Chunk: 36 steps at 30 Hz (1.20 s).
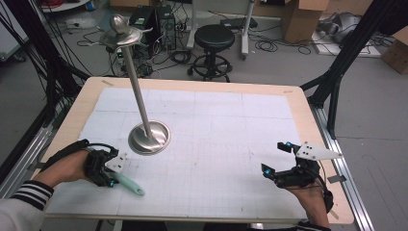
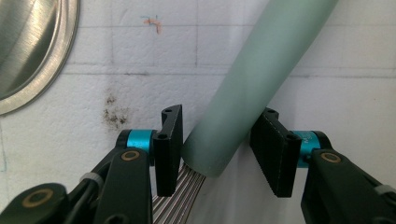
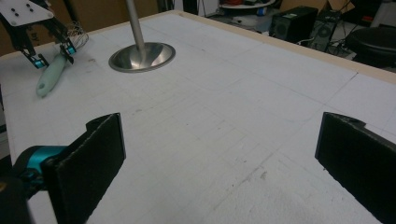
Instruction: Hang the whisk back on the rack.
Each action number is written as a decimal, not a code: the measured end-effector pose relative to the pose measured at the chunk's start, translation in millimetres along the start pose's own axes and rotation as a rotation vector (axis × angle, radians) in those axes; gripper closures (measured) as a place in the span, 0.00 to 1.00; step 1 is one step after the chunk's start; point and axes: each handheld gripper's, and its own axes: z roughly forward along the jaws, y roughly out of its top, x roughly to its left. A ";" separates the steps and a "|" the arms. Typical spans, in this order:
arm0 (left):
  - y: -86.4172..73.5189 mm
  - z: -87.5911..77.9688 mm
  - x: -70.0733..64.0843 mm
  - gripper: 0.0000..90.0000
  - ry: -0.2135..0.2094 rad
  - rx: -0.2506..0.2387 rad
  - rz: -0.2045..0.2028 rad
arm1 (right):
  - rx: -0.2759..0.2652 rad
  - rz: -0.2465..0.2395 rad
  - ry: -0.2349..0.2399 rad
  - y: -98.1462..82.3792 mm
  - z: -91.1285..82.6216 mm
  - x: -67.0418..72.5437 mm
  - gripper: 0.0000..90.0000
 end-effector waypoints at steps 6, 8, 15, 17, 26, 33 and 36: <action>-0.1 -0.4 -1.2 0.64 -0.005 0.000 0.014 | 0.001 -0.001 0.002 0.3 1.0 0.2 0.01; 0.0 -0.3 -1.5 0.64 -0.007 -0.002 0.016 | 0.001 -0.001 0.002 0.2 1.1 0.2 0.01; 0.1 -1.4 -2.8 0.70 -0.020 -0.006 0.038 | 0.004 0.001 0.002 0.2 1.5 0.3 0.01; 0.4 -1.8 -3.1 0.72 -0.018 -0.005 0.042 | 0.004 0.002 0.002 0.1 1.5 0.3 0.01; 1.3 -3.7 -5.8 0.77 0.000 -0.015 0.039 | 0.000 -0.004 0.003 0.1 1.0 -0.4 0.01; -2.1 -17.4 -6.4 0.77 0.008 -0.089 0.002 | -0.001 -0.002 0.002 0.1 0.6 -0.6 0.01; -4.8 -26.7 -6.0 0.77 0.016 -0.138 -0.019 | 0.000 -0.003 0.003 0.3 0.5 -0.8 0.01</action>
